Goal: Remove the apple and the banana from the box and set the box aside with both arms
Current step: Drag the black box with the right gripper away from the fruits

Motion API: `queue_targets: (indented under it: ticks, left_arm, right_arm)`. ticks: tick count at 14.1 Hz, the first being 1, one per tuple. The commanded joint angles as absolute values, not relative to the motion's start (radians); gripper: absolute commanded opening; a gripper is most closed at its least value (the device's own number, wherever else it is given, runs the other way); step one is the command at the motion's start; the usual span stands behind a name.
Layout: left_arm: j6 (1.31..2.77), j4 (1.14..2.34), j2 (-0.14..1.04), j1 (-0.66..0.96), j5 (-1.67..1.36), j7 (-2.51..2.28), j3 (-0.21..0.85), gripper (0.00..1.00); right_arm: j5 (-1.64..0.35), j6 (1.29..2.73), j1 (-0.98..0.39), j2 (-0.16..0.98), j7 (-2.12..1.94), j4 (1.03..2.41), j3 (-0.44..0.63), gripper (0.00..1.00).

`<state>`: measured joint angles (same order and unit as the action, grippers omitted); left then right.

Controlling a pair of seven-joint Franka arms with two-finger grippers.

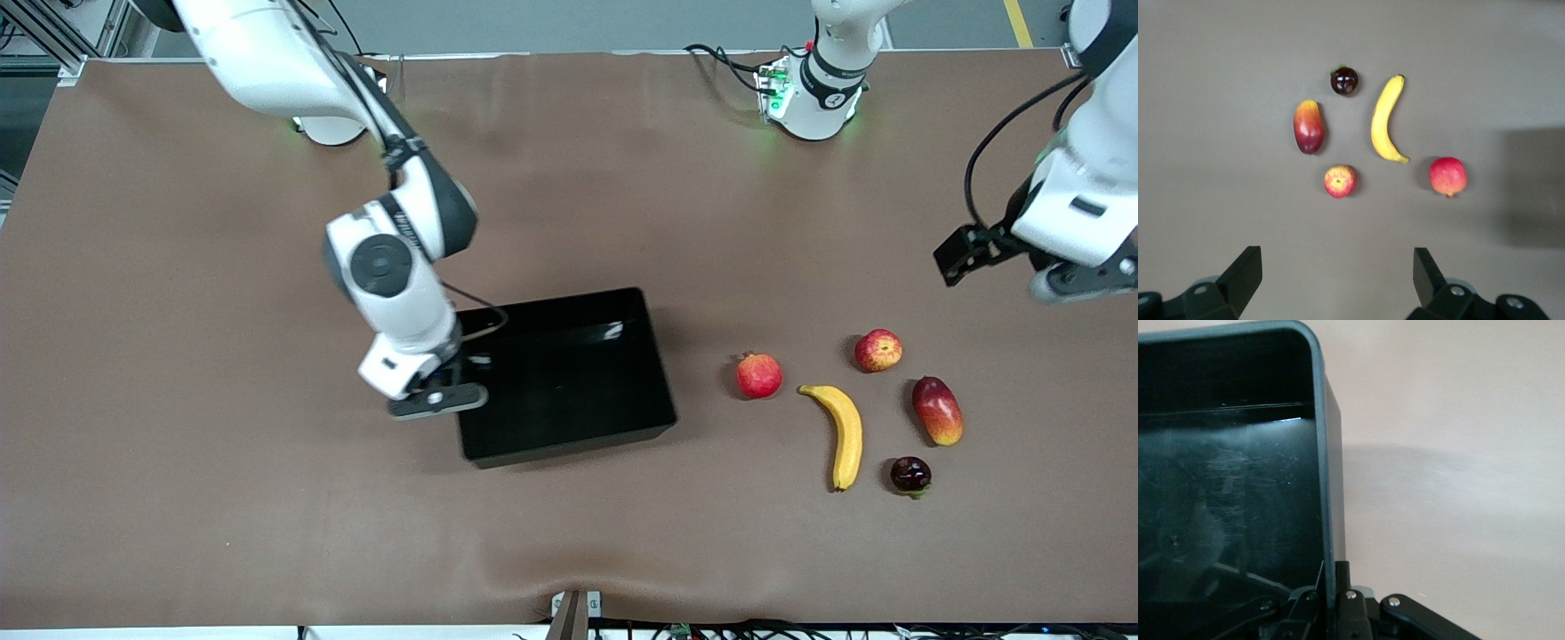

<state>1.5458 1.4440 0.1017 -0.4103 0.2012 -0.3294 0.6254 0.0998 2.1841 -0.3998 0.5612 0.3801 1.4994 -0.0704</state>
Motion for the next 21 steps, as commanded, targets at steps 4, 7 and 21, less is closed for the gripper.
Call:
queue_targets:
  ticks: [4, 7, 21]
  left_arm:
    - [1.463, 1.483, -0.003, -0.136, 0.08, -0.225, 0.249, 1.0]
    - [1.45, 1.52, -0.024, -0.063, 0.078, -0.225, 0.18, 1.0]
    - [1.433, 1.502, -0.029, -0.021, 0.037, -0.186, 0.12, 1.0]
  right_arm:
    - [0.103, 1.996, -0.221, 0.397, 0.246, 1.571, -0.094, 0.0]
    - [0.036, 1.947, -0.108, 0.35, 0.105, 1.604, -0.092, 0.0]
    - [-0.021, 2.361, 0.348, 0.334, -0.324, 2.002, -0.086, 0.0]
